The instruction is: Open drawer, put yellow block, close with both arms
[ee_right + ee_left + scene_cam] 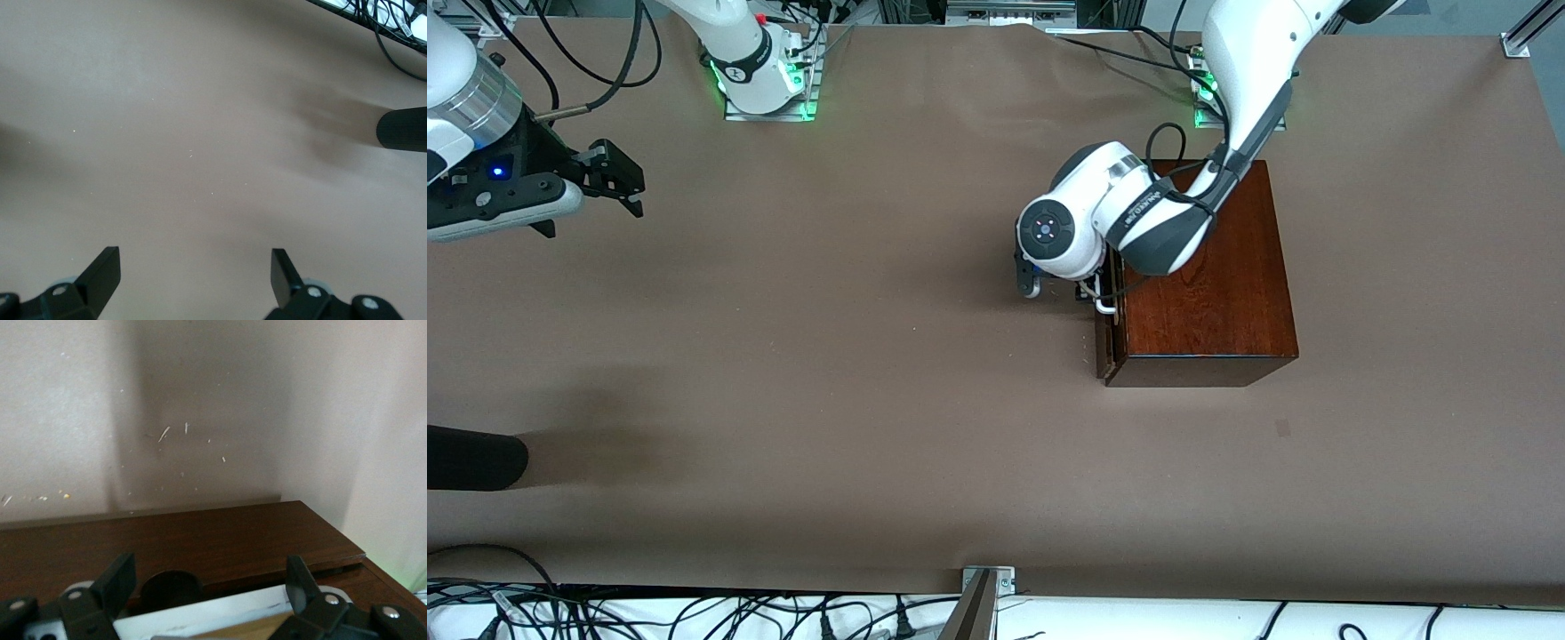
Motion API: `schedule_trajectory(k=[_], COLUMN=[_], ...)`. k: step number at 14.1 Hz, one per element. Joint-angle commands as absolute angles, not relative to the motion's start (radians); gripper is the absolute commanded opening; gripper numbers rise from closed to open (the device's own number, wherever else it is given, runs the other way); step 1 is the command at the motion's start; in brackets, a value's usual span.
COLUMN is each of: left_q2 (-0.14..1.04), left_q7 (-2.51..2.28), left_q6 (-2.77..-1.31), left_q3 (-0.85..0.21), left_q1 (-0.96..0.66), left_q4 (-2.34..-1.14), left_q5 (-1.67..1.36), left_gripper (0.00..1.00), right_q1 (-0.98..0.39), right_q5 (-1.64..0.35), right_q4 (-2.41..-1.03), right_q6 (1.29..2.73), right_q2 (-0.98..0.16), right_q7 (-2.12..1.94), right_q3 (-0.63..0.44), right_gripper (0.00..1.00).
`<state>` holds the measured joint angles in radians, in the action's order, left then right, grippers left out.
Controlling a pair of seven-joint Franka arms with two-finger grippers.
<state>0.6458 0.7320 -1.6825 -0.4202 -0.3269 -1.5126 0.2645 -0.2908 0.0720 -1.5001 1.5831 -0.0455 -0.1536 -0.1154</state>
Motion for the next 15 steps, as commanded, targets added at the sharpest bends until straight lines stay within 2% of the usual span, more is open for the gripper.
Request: schedule_trajectory(k=[1, 6, 9, 11, 14, 15], left_q2=[0.608, 0.441, 0.394, 0.399, 0.345, 0.306], left_q7=[0.741, 0.664, 0.678, 0.673, 0.658, 0.635], left_q6=[-1.658, -1.698, -1.672, -1.591, -1.592, -1.597], left_q3=[-0.425, -0.425, -0.426, -0.416, -0.243, -0.173], left_q1=[-0.305, -0.263, -0.144, -0.111, -0.118, -0.121], left_q4=[-1.519, -1.514, -1.401, -1.309, -1.310, -1.354], left_q5=[0.276, 0.247, 0.150, 0.159, 0.088, 0.042], left_gripper=[1.00, 1.00, 1.00, 1.00, 1.00, 1.00], right_q1=[-0.285, -0.285, -0.285, -0.285, -0.285, -0.285], right_q5=[0.063, 0.063, 0.061, 0.060, 0.060, 0.060], right_q4=[-1.488, -1.488, -1.488, -1.488, -1.488, -1.488], right_q6=[1.568, 1.571, 1.569, 1.572, 1.574, 1.574], right_q2=[-0.041, -0.041, -0.041, -0.041, -0.041, -0.041], right_q7=[-0.152, -0.147, -0.144, -0.146, -0.144, -0.144], right_q3=[-0.114, -0.110, -0.109, -0.109, -0.109, -0.109], right_gripper=[1.00, 1.00, 1.00, 1.00, 1.00, 1.00])
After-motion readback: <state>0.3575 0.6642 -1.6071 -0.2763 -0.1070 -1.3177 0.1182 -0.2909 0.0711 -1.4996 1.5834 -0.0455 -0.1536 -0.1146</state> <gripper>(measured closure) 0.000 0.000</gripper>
